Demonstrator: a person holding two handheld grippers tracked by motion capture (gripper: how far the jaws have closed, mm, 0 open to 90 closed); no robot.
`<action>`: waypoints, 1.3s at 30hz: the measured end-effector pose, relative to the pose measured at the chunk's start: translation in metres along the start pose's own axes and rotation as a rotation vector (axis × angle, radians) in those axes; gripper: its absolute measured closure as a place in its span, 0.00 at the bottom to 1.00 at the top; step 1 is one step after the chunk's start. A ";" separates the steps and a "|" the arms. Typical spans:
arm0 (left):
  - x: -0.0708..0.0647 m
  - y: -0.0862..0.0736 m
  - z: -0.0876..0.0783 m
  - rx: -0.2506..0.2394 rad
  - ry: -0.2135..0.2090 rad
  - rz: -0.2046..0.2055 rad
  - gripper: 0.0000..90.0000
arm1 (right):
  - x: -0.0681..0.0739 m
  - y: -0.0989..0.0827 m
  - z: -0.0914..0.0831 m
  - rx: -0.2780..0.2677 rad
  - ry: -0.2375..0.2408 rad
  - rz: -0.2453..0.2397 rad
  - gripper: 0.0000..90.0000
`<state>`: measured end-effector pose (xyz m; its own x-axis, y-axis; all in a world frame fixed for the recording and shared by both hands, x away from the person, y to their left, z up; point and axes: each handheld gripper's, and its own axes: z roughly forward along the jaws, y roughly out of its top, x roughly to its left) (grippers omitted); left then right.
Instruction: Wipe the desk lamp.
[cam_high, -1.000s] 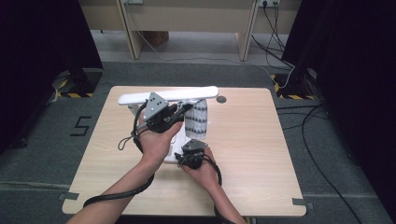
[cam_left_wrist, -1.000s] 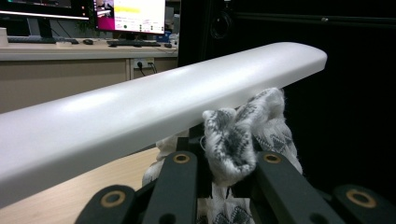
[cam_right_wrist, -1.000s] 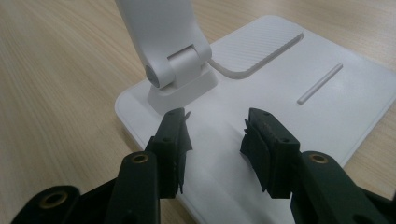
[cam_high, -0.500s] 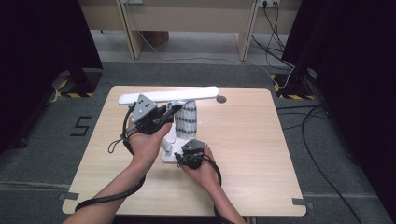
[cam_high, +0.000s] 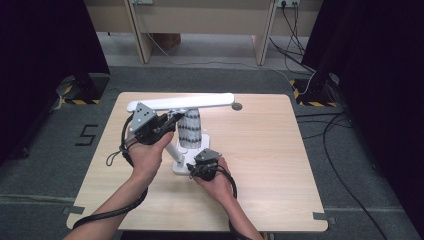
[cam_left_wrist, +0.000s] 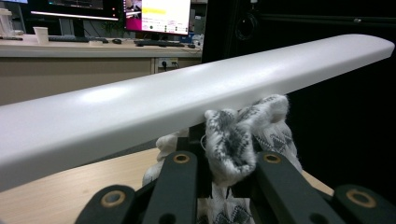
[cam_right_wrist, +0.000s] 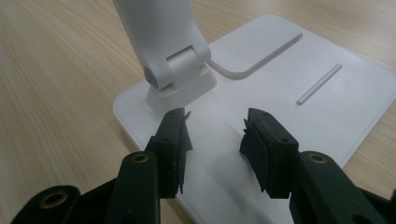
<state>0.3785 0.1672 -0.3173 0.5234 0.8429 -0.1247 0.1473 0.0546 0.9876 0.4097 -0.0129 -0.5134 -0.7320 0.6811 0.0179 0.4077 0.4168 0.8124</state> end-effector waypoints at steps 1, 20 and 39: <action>0.002 0.000 -0.001 -0.001 0.002 -0.002 0.92 | 0.000 0.000 0.000 0.000 0.000 0.000 0.65; 0.033 -0.008 -0.027 -0.005 0.056 -0.029 0.92 | 0.000 0.000 0.000 -0.005 0.003 -0.002 0.65; 0.040 -0.014 -0.054 -0.005 0.041 -0.006 0.92 | 0.000 0.000 0.000 -0.006 0.004 -0.004 0.65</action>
<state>0.3521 0.2285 -0.3308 0.4874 0.8640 -0.1262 0.1459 0.0620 0.9874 0.4101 -0.0131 -0.5139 -0.7355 0.6773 0.0168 0.4018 0.4161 0.8157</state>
